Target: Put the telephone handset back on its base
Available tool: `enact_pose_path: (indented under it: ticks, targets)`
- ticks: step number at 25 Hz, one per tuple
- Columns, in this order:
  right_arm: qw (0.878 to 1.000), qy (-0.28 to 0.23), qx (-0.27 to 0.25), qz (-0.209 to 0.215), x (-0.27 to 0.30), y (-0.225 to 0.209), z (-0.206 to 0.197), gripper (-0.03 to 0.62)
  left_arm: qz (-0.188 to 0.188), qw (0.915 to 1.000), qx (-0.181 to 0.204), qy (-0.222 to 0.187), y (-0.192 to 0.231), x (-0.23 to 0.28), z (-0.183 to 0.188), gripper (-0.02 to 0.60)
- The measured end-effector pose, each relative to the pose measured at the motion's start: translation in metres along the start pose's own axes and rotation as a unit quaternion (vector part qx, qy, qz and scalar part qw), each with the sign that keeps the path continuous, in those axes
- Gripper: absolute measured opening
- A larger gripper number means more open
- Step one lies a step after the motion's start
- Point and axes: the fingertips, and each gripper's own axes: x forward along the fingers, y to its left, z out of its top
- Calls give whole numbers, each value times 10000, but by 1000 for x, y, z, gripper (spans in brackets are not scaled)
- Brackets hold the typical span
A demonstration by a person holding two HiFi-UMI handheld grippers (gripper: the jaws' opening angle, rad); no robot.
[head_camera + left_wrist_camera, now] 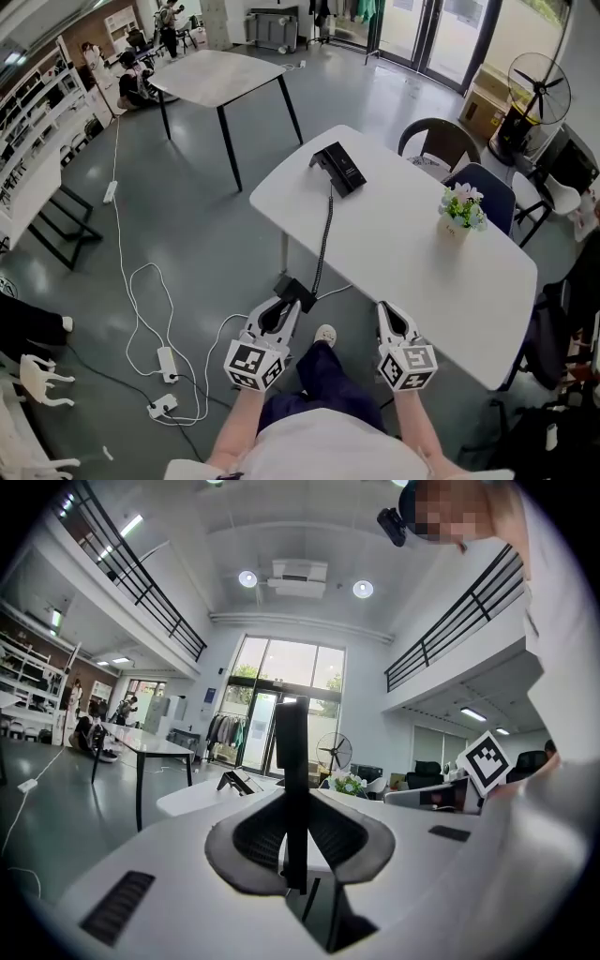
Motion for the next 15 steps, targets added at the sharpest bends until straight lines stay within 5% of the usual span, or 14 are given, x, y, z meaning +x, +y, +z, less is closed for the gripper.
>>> enact_pose_path:
  ticks: [15]
  targets:
    - [9999,12,-31,167,103,-40,45,32,32,10000,61,54,51,97,23,77]
